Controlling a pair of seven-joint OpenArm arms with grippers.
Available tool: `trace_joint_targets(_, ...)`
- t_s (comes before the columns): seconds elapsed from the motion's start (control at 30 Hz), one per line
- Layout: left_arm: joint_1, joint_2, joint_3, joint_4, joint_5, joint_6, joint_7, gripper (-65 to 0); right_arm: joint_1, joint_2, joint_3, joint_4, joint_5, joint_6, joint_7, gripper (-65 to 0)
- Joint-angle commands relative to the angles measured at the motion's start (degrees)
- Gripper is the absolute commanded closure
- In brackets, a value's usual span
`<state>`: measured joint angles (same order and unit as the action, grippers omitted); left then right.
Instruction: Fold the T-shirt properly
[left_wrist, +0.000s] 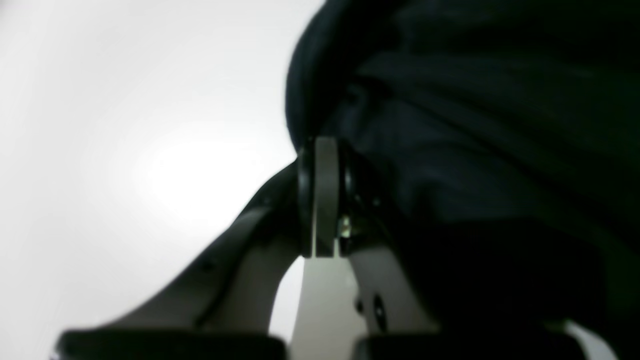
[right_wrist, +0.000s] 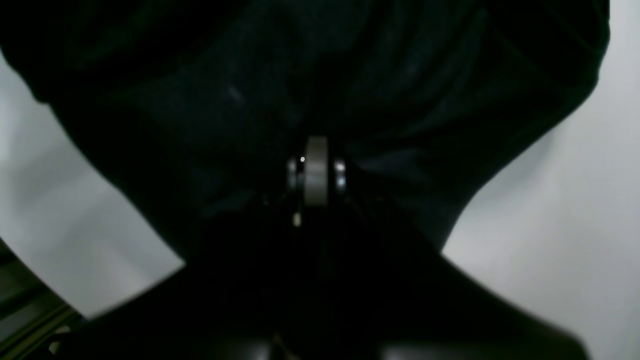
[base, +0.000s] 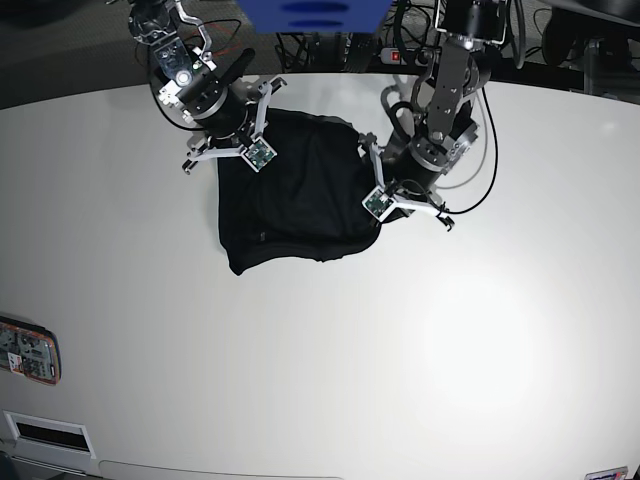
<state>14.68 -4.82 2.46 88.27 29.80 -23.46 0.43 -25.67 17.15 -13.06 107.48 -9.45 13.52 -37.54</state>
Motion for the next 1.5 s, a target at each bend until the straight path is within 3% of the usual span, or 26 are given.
trace_joint_targets(0.0,0.5,-0.2,0.0,2.9,-0.7,0.5,-1.3,0.0,-0.3,0.4,0.1,0.7,0.0,0.6,-0.6,0.0)
trace_joint_targets(0.13,2.4,-0.3,-0.7,9.9,-0.3,0.5,-1.3,0.0,-0.2,0.5,3.4,1.7,0.0,0.6,0.7,0.0)
trace_joint_targets(0.23,3.0,0.0,-2.7,14.7,-0.3,0.5,-1.3,0.0,-0.1,0.5,8.1,1.7,0.1,0.6,6.2,0.0)
trace_joint_targets(0.37,6.0,-0.2,-3.4,21.0,-0.2,0.4,-1.3,0.0,-0.1,0.4,14.0,1.7,0.1,0.6,18.2,0.0)
trace_joint_targets(0.43,9.1,-0.6,-3.5,24.7,-0.2,0.4,-3.9,0.0,-0.1,0.4,17.7,1.7,0.2,0.6,26.9,0.0)
trace_joint_targets(0.57,14.8,-3.0,-7.0,25.4,2.9,0.4,-23.8,0.0,-0.1,0.4,24.6,1.1,0.4,0.6,46.9,0.0)
trace_joint_targets(0.7,18.9,3.9,-16.2,25.4,9.4,0.4,-40.9,0.0,-0.1,-1.5,30.2,-1.9,0.4,0.6,67.8,0.0)
trace_joint_targets(0.83,19.7,9.4,-27.0,24.0,9.8,0.5,-61.7,0.0,-0.4,-2.1,35.8,-8.8,0.4,0.6,86.4,0.0)
trace_joint_targets(0.87,19.7,10.5,-29.6,24.0,9.7,0.5,-62.4,0.0,-0.6,-2.1,36.9,-10.5,0.3,0.6,89.2,0.0)
trace_joint_targets(1.03,20.4,7.2,-31.9,22.5,8.6,0.5,-61.6,0.0,-3.7,-2.1,41.5,-14.2,0.2,0.6,96.0,0.0)
trace_joint_targets(1.17,21.7,6.4,-31.6,18.5,0.9,0.5,-61.7,0.0,-5.6,-2.1,44.9,-17.5,0.4,0.6,103.7,0.0)
trace_joint_targets(1.33,22.6,6.4,-31.2,16.2,-11.8,0.5,-61.7,0.0,-7.9,-2.1,46.5,-18.3,0.3,0.6,103.3,0.0)
trace_joint_targets(1.47,24.5,3.8,-31.5,16.1,-16.9,0.5,-61.9,0.0,-8.7,-2.1,46.3,-18.6,0.2,0.6,103.6,0.0)
